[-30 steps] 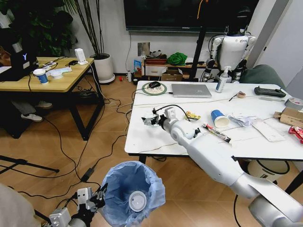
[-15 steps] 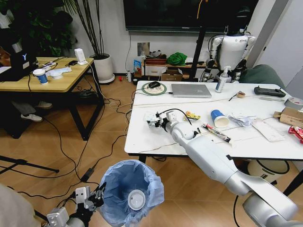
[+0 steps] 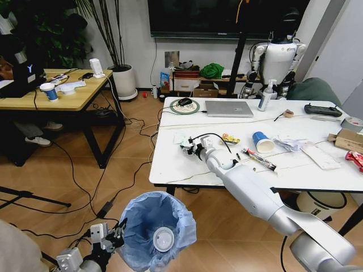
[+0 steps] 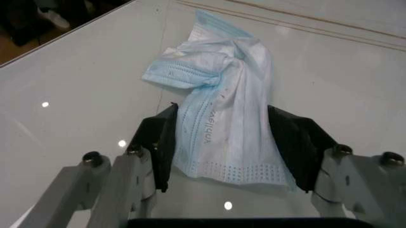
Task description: Pick up the trash bin and place the trash from the table into it.
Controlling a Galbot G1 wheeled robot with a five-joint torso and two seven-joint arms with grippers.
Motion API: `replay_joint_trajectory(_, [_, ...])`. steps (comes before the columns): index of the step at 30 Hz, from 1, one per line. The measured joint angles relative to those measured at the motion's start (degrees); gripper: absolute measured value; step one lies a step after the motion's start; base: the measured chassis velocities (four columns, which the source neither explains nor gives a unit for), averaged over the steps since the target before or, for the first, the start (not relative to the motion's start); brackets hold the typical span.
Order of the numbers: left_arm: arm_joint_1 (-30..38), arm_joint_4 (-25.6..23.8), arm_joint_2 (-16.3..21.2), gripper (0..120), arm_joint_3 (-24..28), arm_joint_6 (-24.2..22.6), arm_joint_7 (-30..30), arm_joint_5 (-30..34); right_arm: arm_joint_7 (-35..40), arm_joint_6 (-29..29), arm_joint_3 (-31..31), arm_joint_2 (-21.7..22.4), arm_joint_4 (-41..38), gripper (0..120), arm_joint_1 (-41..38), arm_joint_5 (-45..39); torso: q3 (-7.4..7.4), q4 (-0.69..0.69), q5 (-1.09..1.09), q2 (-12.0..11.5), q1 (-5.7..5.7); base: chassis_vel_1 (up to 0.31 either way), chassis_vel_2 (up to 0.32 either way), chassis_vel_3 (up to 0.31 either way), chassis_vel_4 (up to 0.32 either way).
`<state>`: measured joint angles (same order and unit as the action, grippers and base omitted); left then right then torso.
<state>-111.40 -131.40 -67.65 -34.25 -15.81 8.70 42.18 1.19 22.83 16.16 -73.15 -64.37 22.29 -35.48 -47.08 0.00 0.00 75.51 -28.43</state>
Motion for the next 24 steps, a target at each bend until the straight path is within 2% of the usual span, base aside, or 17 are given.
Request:
replay_joint_trajectory(3, [0.1,0.2,0.0,0,0.1,0.0,0.0,0.0,0.0,0.1,0.2,0.1,0.0,38,-0.2,0.0,0.0,0.0,0.0,0.0,0.0,0.0,0.0,0.0,0.0])
replay_joint_trajectory(4, [0.1,0.2,0.0,0,0.1,0.0,0.0,0.0,0.0,0.1,0.2,0.1,0.0,38,-0.2,0.0,0.0,0.0,0.0,0.0,0.0,0.0,0.0,0.0,0.0])
replay_joint_trajectory(9, [0.4,0.4,0.0,0,0.3,0.0,0.1,0.1,-0.2,0.1,0.4,0.3,-0.2,16,-0.2,-0.1,-0.01,0.0,0.0,0.0,0.0,0.0,0.0,0.0,0.0])
replay_joint_trajectory(10, [0.4,0.4,0.0,0,0.3,0.0,0.1,0.1,-0.2,0.1,0.4,0.3,-0.2,16,-0.2,-0.1,-0.01,0.0,0.0,0.0,0.0,0.0,0.0,0.0,0.0])
replay_joint_trajectory(14, [0.6,0.5,0.3,0,0.4,0.0,0.1,0.3,-0.3,0.2,0.4,1.4,-2.6,0,0.2,-1.6,-0.02,0.0,0.0,0.0,-0.01,0.0,0.0,0.0,0.0])
replay_joint_trajectory(17, [0.7,0.5,0.5,0,0.6,0.0,0.1,0.4,-0.4,0.0,0.5,2.7,-5.4,0,0.7,-2.9,-0.02,0.01,0.0,0.0,-0.01,0.0,0.0,0.0,0.0])
replay_joint_trajectory(23, [1.8,1.0,1.2,0,1.0,-0.1,0.7,1.4,-1.6,-2.1,1.0,9.8,-18.7,0,3.9,-8.0,-0.01,0.0,0.0,0.0,-0.01,0.0,0.0,0.0,0.0])
replay_joint_trajectory(24, [1.8,1.0,1.2,0,1.0,-0.1,0.7,1.4,-1.6,-2.1,1.0,9.8,-18.7,0,3.9,-8.0,-0.01,0.0,0.0,0.0,-0.01,0.0,0.0,0.0,0.0])
